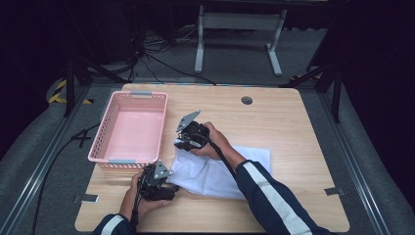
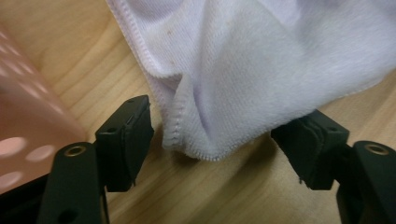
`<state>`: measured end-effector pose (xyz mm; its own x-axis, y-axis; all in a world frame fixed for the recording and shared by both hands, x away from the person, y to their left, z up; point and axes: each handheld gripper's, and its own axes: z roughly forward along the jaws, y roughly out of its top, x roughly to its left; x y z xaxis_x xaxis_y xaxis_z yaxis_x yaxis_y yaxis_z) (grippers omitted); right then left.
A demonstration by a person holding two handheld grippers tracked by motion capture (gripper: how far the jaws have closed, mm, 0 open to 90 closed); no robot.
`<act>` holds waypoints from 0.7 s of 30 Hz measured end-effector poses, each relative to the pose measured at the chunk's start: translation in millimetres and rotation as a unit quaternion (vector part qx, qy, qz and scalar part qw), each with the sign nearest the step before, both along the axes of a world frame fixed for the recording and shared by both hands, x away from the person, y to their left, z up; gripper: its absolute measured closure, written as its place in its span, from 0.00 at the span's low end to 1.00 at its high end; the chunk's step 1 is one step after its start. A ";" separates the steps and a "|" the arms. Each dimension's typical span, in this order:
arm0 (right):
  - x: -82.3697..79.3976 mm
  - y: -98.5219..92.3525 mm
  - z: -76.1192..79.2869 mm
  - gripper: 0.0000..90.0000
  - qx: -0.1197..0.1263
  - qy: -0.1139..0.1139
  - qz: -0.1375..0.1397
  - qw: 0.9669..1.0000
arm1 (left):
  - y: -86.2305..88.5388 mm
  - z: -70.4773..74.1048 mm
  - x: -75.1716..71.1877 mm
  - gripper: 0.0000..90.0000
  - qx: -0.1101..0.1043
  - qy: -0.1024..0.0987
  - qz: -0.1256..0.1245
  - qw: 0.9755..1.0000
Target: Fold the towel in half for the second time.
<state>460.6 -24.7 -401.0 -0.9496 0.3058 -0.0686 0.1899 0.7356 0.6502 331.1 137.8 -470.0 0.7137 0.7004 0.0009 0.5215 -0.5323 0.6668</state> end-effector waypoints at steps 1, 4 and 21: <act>0.5 -0.5 -0.8 0.85 0.002 0.000 0.000 1.000 | 0.0 -0.3 1.8 0.29 -0.002 0.001 -0.002 1.000; 1.5 -1.7 -2.5 0.85 0.007 0.004 0.003 1.000 | -1.5 -1.2 3.5 0.27 -0.009 0.007 -0.003 1.000; -4.2 -1.2 3.1 0.86 0.032 0.000 0.025 0.999 | -0.2 16.6 -13.7 0.86 0.002 -0.025 -0.041 0.999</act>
<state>456.5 -25.9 -398.0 -0.9636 0.2626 -0.0511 0.1542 0.7012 0.6961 317.3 137.6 -453.4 0.7676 0.6396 0.0406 0.4421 -0.5743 0.6890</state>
